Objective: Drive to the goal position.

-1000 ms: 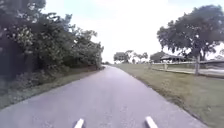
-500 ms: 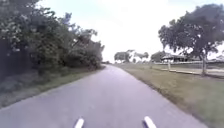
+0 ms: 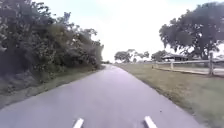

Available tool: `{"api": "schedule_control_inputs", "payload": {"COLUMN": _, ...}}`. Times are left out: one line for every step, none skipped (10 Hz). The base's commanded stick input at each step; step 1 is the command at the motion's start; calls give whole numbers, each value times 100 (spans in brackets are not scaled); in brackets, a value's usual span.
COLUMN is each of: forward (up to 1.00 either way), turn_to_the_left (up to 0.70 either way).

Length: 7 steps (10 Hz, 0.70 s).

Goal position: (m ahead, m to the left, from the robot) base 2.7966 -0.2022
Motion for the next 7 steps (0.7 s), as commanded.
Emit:
{"api": "schedule_control_inputs", "payload": {"forward": 70, "turn_to_the_left": -35}}
{"api": "schedule_control_inputs", "payload": {"forward": 70, "turn_to_the_left": 0}}
{"api": "schedule_control_inputs", "payload": {"forward": 70, "turn_to_the_left": 0}}
{"api": "schedule_control_inputs", "payload": {"forward": 70, "turn_to_the_left": 0}}
{"api": "schedule_control_inputs", "payload": {"forward": 70, "turn_to_the_left": 0}}
{"api": "schedule_control_inputs", "payload": {"forward": 70, "turn_to_the_left": 0}}
{"api": "schedule_control_inputs", "payload": {"forward": 70, "turn_to_the_left": 0}}
